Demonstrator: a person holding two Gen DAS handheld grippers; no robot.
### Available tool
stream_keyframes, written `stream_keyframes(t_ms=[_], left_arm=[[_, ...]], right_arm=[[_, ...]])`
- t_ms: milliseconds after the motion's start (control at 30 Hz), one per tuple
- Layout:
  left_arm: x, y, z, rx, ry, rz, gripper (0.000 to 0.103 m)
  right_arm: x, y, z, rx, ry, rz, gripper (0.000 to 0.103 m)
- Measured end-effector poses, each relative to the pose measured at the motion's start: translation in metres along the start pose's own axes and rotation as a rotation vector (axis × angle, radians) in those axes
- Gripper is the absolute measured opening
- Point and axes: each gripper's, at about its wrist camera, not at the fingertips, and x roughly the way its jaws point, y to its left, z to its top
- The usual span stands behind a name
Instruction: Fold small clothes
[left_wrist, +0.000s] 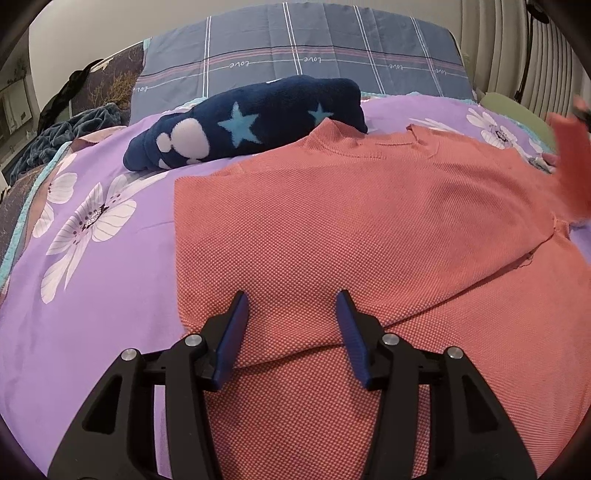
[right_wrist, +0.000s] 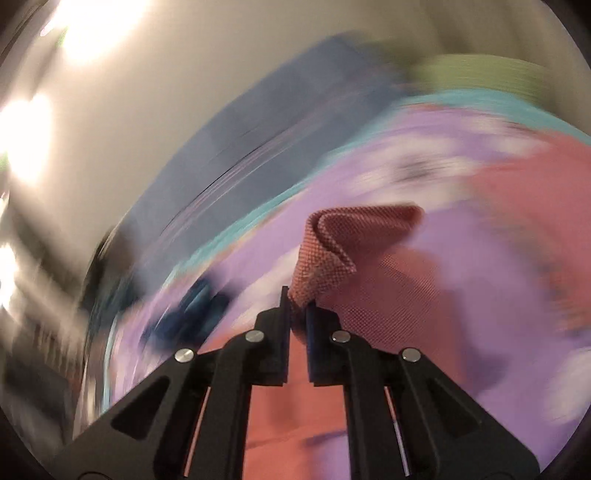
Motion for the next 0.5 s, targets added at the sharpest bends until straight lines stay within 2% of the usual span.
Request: stream_keyframes(t_ms=[100, 167, 300, 400, 500], left_arm=[[-0.001, 0.002, 0.0, -0.011, -0.002, -0.016, 0.053], [-0.001, 0.004, 0.0, -0.02, -0.002, -0.033, 0.054], [0.0, 0.006, 0.0, -0.031, -0.002, -0.065, 0.059], [0.0, 0.007, 0.001, -0.033, 0.0, -0.095, 0.064], [-0.004, 0.005, 0.002, -0.03, -0.005, -0.096, 0.064]], right_arm=[[0.049, 0.079, -0.058, -0.193, 0.153, 0.149, 0.007], [0.076, 0.107, -0.093, -0.274, 0.24, 0.169, 0.007], [0.107, 0.107, -0.132, -0.263, 0.377, 0.166, 0.007], [0.109, 0.095, -0.143, -0.244, 0.397, 0.14, 0.008], [0.113, 0.082, -0.142, -0.207, 0.417, 0.133, 0.008]])
